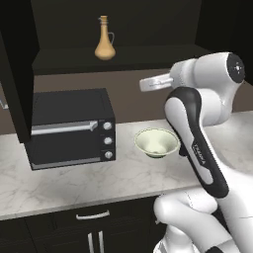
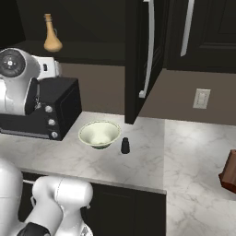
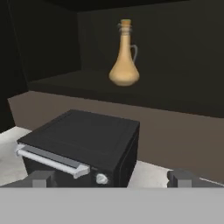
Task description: Retrieve the bottle and the shaker from the cabinet and place them next to the mixing bowl on the counter. Then add garlic from the fridge to the mixing bowl.
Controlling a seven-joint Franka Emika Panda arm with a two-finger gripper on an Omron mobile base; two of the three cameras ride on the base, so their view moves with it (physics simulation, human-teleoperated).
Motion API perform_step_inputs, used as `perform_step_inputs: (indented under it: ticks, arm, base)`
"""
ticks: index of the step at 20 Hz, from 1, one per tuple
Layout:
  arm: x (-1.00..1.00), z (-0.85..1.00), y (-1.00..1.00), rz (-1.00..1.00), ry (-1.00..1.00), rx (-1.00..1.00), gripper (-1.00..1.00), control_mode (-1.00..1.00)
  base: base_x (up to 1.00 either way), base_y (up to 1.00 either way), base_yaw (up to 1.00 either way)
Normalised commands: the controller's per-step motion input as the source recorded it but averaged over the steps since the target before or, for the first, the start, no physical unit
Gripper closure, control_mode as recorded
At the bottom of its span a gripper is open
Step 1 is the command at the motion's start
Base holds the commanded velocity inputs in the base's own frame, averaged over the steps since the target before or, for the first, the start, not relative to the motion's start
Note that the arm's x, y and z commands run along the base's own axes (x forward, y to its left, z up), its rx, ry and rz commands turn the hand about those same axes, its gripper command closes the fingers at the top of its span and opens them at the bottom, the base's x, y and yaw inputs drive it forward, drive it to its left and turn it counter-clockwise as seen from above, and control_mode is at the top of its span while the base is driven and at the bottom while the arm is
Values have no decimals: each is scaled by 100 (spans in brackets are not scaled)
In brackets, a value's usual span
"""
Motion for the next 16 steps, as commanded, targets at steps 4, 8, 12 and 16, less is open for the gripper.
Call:
perform_step_inputs:
  ticks: [4, 8, 12, 16]
  arm:
    - [-10, 73, 30, 9, 4, 0, -100, -100]
    - [0, 42, 30, 0, 3, 0, -100, -100]
    - [16, 2, 16, -1, 0, 0, -100, -100]
    - [31, 0, 0, 0, 0, 0, -100, -100]
  base:
    - [0, 0, 0]
    - [0, 0, 0]
    - [0, 0, 0]
    - [0, 0, 0]
